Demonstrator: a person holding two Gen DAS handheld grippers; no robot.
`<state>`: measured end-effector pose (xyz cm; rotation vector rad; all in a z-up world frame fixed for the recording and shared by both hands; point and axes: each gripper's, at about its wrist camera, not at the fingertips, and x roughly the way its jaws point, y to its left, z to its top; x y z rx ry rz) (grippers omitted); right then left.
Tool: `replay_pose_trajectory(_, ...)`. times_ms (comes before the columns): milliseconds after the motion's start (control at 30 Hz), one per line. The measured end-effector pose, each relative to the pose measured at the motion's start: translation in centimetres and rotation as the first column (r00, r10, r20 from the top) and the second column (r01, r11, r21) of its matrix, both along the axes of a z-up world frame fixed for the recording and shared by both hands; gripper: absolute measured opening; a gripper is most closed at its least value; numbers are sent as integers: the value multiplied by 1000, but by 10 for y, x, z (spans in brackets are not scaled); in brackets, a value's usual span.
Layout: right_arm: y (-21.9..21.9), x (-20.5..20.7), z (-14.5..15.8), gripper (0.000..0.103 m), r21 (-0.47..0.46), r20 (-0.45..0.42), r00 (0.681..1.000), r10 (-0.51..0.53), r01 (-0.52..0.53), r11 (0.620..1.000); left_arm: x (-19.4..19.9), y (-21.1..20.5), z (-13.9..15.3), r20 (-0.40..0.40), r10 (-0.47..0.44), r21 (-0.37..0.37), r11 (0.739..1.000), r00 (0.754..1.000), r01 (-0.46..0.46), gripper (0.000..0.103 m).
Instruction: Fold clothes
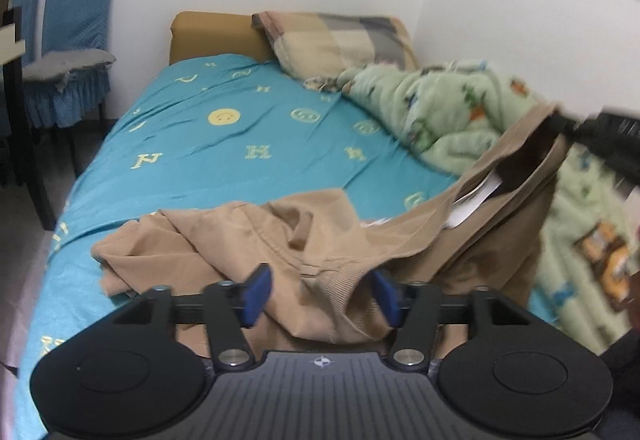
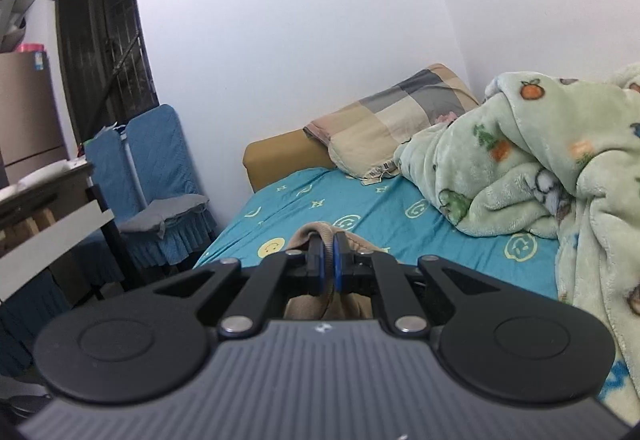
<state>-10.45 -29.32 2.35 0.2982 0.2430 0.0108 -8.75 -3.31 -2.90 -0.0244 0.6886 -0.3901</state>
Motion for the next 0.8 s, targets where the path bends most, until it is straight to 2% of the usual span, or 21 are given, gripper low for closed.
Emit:
replay_pose_trajectory(133, 0, -1, -1, 8, 5, -2, 1000, -4, 4, 1000, 10, -18, -13, 20, 2, 120, 993, 1000, -4, 63)
replay_pose_trajectory(200, -1, -1, -2, 8, 5, -5, 1000, -13, 13, 1000, 15, -22, -18, 48, 51, 185, 981, 998, -59, 64)
replay_pose_trajectory(267, -3, 0, -4, 8, 2, -10, 1000, -25, 25, 1000, 21, -17, -17, 80, 126, 201, 970, 989, -140, 64)
replay_pose_trajectory(367, -4, 1, -8, 8, 2, -37, 999, -37, 37, 999, 26, 2, -4, 134, 218, 130, 963, 967, -236, 66)
replay_pose_trajectory(467, -4, 5, -15, 10, 14, -90, 995, -29, 30, 999, 24, 23, 15, 200, 295, 42, 950, 934, -309, 70)
replay_pose_trajectory(600, 6, 11, -27, 10, -30, -174, 985, -10, 5, 1000, 18, 38, 33, 241, 344, -32, 938, 908, -347, 71)
replay_pose_trajectory(733, 19, 26, -47, 13, -78, -320, 947, 24, -51, 996, 9, 45, 43, 269, 371, -55, 927, 889, -371, 71)
replay_pose_trajectory(800, 27, 35, -59, 26, -93, -401, 915, 44, -88, 992, 5, 49, 47, 271, 381, -62, 923, 884, -379, 71)
